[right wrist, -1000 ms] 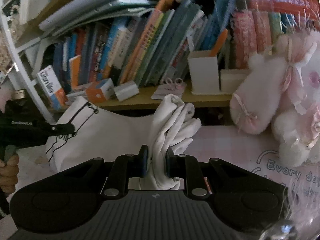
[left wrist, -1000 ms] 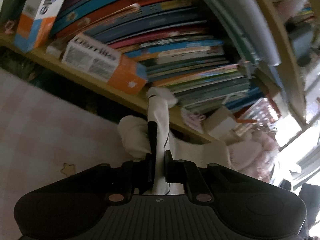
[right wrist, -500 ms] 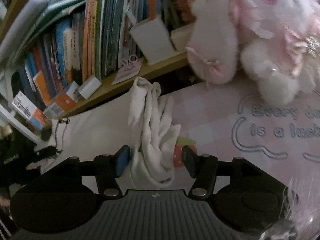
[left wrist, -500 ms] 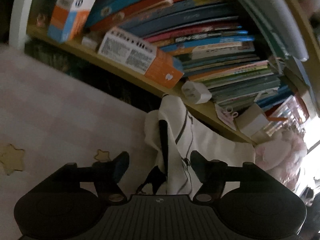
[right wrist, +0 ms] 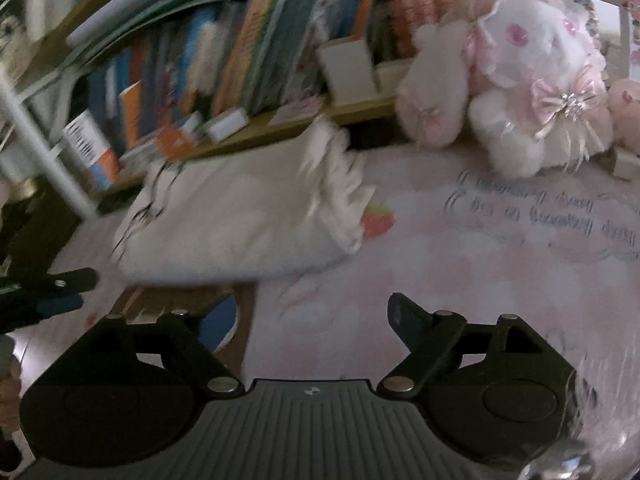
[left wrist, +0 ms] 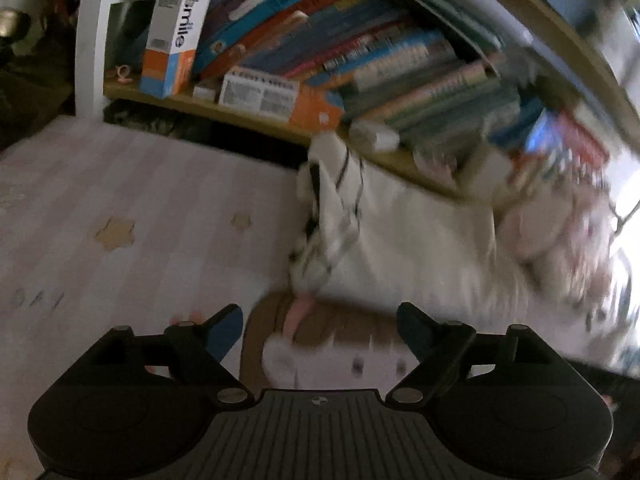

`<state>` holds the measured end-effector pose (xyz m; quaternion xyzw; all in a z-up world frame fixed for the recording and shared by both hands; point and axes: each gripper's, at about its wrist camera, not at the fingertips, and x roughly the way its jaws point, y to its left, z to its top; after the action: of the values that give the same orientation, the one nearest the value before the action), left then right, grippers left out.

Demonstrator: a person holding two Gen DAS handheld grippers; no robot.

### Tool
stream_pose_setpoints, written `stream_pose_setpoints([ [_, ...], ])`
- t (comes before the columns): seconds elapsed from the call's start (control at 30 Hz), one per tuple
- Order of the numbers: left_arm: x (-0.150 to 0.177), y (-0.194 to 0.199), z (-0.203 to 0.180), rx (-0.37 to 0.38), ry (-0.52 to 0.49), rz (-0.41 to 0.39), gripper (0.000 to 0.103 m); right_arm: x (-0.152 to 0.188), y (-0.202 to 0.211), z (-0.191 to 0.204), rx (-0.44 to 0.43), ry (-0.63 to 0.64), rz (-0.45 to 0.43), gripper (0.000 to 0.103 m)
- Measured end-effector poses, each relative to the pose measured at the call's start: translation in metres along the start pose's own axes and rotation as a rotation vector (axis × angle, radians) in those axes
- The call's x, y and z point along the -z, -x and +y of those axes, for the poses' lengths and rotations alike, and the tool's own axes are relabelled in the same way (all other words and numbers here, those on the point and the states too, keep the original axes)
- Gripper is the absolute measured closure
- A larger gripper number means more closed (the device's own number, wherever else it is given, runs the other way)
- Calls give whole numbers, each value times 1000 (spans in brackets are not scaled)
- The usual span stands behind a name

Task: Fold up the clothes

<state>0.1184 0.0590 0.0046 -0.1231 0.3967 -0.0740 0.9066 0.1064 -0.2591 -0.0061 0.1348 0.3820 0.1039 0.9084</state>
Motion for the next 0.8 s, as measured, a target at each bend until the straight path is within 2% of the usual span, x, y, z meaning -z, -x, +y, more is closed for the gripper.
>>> stream_pose_setpoints([
  [0.1, 20, 13, -9, -31, -55, 20, 15, 15, 14, 15, 2, 61, 5, 16],
  [0.27, 42, 35, -21, -77, -68, -2, 9, 37, 36, 34, 39, 118, -33, 14],
  [0.57, 68, 72, -40, -125, -118, -106, 5, 69, 69, 48, 122, 99, -79, 7],
  [0.8, 85, 87, -48, -165, -123, -116, 3, 90, 84, 58, 142, 86, -75, 3],
])
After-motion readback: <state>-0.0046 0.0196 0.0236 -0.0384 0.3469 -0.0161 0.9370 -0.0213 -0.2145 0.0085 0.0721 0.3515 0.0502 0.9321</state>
